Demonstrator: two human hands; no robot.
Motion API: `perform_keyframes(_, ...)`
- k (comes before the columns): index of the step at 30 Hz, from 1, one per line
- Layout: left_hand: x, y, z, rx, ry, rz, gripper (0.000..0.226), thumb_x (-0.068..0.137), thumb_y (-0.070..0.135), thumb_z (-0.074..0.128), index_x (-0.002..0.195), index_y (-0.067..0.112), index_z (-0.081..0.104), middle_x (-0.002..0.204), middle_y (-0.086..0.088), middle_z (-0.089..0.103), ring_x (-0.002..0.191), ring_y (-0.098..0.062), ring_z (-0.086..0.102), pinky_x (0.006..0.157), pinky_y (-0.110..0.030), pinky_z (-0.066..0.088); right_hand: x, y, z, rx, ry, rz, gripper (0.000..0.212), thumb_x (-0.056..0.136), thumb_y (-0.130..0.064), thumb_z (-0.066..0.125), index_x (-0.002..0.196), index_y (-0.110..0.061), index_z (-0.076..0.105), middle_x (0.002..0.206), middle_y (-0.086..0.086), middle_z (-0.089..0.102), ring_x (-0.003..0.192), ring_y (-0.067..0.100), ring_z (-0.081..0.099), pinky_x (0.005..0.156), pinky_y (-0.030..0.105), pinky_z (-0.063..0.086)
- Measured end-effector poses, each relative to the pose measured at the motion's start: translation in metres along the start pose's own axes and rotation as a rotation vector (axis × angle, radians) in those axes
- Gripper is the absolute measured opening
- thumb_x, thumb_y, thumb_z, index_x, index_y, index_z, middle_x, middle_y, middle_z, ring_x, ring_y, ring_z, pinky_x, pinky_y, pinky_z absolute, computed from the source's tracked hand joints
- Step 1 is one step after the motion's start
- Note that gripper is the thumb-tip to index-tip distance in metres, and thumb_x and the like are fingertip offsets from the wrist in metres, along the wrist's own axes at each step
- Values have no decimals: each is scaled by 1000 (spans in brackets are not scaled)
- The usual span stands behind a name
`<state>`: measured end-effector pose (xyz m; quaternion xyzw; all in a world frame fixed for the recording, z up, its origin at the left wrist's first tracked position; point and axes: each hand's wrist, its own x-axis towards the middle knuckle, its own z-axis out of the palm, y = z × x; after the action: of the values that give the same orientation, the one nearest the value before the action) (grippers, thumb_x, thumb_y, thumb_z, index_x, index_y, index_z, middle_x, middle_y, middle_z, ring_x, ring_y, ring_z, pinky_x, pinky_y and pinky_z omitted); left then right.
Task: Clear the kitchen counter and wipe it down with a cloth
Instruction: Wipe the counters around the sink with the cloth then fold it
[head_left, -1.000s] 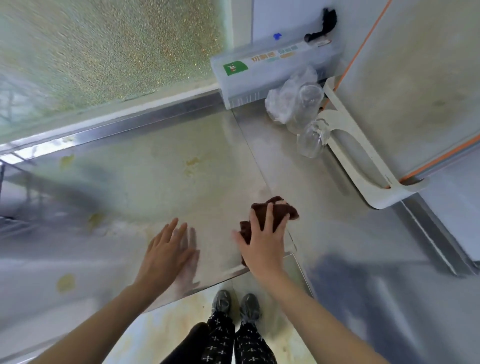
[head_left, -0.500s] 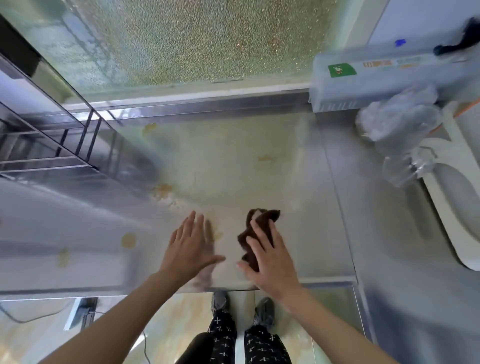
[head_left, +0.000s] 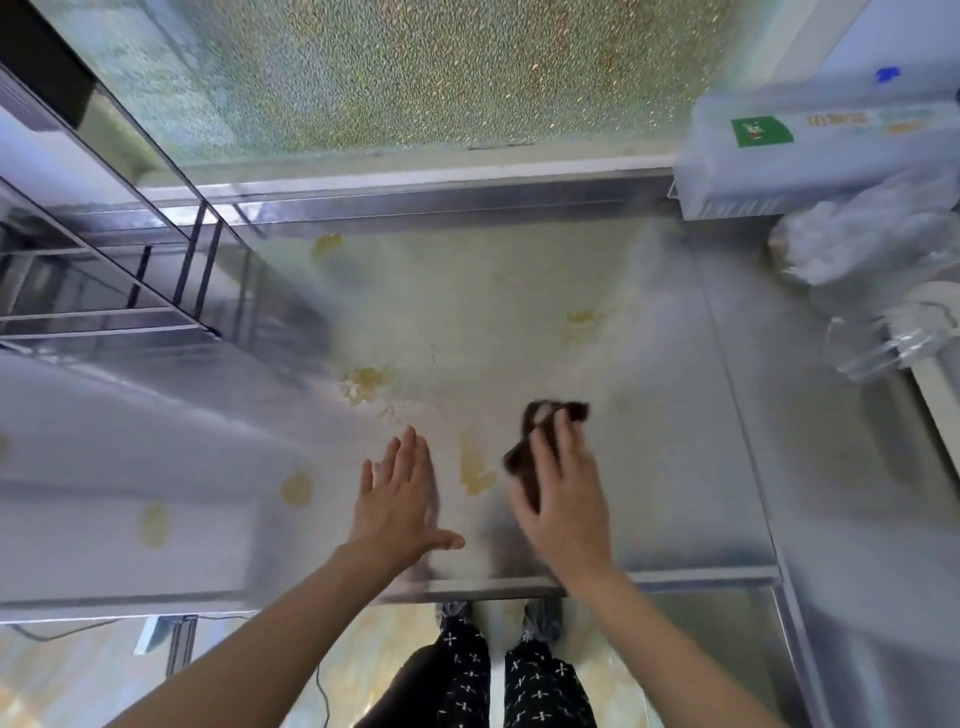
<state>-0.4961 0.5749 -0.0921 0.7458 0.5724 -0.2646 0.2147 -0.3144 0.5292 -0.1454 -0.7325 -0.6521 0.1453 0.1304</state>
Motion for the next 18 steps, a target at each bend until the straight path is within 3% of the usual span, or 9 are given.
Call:
perform_keyframes(3, -1, 1, -4, 8, -9, 16, 121, 71, 69, 53, 140, 3, -20, 153, -13, -22, 143, -29, -15, 116, -45, -3, -14, -6, 3, -42, -129, -330, 48, 88, -47, 45, 127, -20, 51, 148, 9, 38, 136, 26, 32, 104, 42, 41)
perform_keyframes(5, 3, 0, -9, 1, 11, 65, 119, 71, 73, 47, 141, 2, -19, 153, -14, -21, 143, -30, -15, 116, -45, -5, 5, 16, -5, -88, -134, -379, 43, 89, -45, 43, 124, -23, 54, 146, 5, 42, 133, 25, 40, 97, 43, 48)
perform_keyframes(8, 23, -5, -28, -77, 133, 188, 115, 67, 80, 31, 144, 6, -11, 156, -11, -13, 144, -26, -9, 116, -42, -2, 57, 49, -26, -132, -45, -141, 47, 89, -45, 37, 125, -21, 56, 148, 4, 38, 133, 29, 41, 100, 44, 44)
perform_keyframes(11, 56, -9, -53, -81, 206, 230, 114, 60, 85, 18, 146, 12, 2, 157, -6, -5, 145, -23, 0, 116, -42, 6, 115, 59, -41, -55, -7, 147, 41, 96, -36, 40, 133, -20, 46, 156, 1, 20, 141, 29, 21, 112, 39, 25)
perform_keyframes(13, 83, -10, -67, -107, 235, 173, 96, 74, 74, 31, 146, 16, 5, 157, -3, -5, 145, -23, 1, 116, -42, 9, 133, 49, -40, 3, 50, 196, 37, 94, -32, 45, 128, -17, 49, 155, 2, 24, 140, 31, 22, 112, 39, 25)
perform_keyframes(15, 107, -9, -80, -131, 263, 110, 87, 81, 61, 45, 146, 19, 4, 157, -1, -6, 145, -23, 1, 116, -43, 10, 131, 37, -29, 14, 86, 28, 36, 89, -37, 51, 117, -16, 58, 147, 5, 40, 133, 33, 37, 104, 40, 36)
perform_keyframes(18, 141, -8, -96, -150, 278, 58, 96, 76, 66, 49, 146, 22, 0, 157, -3, -8, 145, -25, 0, 116, -45, 11, 121, 42, -21, -52, 11, -373, 37, 82, -44, 54, 108, -21, 64, 138, 2, 51, 124, 27, 50, 93, 36, 49)
